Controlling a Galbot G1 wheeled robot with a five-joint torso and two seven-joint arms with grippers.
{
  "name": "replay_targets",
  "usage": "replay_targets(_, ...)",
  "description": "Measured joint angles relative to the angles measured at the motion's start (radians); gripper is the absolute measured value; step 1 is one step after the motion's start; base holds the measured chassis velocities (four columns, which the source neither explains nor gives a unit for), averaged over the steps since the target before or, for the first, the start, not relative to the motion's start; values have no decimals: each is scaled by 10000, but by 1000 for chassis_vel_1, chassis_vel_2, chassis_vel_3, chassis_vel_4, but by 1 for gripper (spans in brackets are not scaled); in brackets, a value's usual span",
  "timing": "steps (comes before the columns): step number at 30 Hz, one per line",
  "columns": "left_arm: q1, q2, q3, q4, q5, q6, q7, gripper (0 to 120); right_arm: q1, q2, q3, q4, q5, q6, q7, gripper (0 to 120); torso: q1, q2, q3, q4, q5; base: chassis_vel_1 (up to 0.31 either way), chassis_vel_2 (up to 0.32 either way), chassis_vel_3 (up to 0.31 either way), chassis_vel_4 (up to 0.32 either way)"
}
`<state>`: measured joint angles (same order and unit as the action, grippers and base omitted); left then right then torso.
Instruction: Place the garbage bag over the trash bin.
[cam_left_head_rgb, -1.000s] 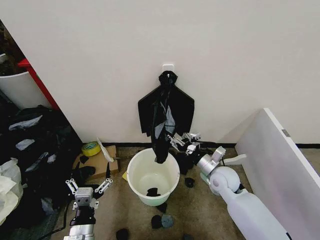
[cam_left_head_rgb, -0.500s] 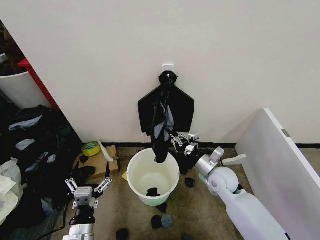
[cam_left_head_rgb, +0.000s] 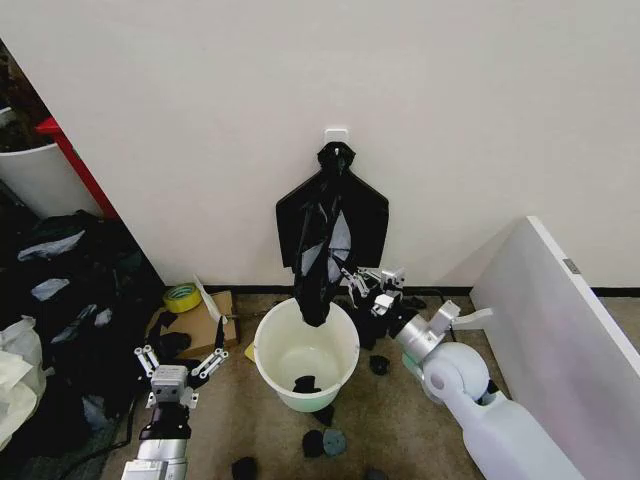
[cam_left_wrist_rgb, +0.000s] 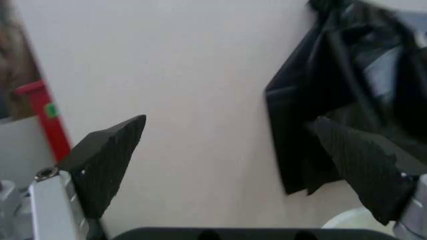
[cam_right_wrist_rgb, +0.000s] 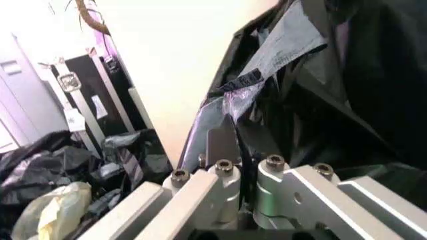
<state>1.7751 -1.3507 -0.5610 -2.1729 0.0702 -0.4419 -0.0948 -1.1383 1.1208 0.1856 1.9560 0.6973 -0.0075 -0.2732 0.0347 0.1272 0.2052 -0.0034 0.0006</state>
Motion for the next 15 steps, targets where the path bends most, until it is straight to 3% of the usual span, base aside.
replay_targets(9, -527, 792, 305, 5, -568, -10, 480, 100, -501, -19, 127, 483, -715, 117, 136, 0, 0, 0, 0, 1, 0, 0, 0, 0, 0)
replay_targets(15, -1277, 2034, 663, 121, -1439, 268, 636, 100, -774, -47, 301, 842, -841, 112, 289, 0, 0, 0, 0, 3, -1, 0, 0, 0, 0)
